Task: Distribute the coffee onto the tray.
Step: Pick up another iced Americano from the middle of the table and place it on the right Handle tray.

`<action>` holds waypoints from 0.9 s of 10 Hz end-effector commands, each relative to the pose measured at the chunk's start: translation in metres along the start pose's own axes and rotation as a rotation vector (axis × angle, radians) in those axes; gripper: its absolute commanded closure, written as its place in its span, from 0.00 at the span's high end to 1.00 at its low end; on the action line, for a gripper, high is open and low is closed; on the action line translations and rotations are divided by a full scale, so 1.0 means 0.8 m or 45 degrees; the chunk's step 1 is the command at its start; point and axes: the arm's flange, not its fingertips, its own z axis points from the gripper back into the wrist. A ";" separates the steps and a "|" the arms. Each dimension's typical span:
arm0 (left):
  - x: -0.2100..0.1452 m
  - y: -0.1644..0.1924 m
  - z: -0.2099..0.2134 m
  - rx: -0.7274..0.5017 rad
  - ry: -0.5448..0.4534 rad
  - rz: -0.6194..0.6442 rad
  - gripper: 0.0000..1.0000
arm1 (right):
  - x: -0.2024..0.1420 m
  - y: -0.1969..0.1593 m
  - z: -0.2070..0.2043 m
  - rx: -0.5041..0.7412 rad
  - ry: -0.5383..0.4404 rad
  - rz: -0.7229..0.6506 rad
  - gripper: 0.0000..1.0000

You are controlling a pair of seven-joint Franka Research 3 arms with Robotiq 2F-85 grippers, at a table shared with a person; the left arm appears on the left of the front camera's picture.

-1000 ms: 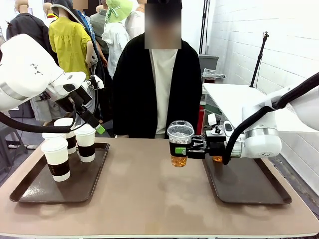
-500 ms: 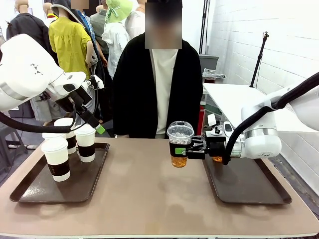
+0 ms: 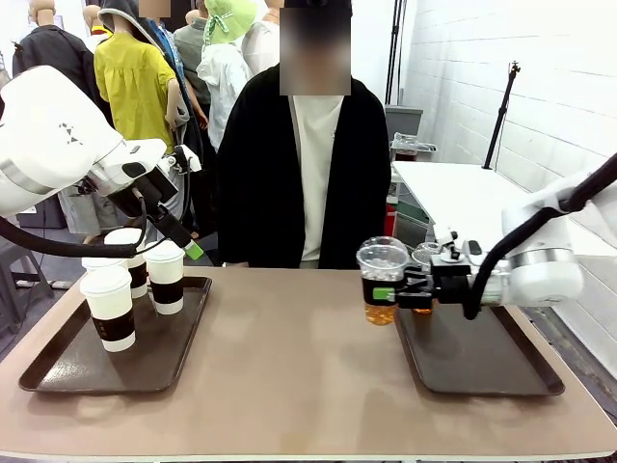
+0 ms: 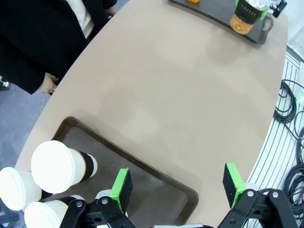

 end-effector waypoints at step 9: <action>-0.002 0.002 0.002 -0.019 -0.008 -0.007 1.00 | -0.070 -0.019 0.151 0.103 0.005 0.081 0.62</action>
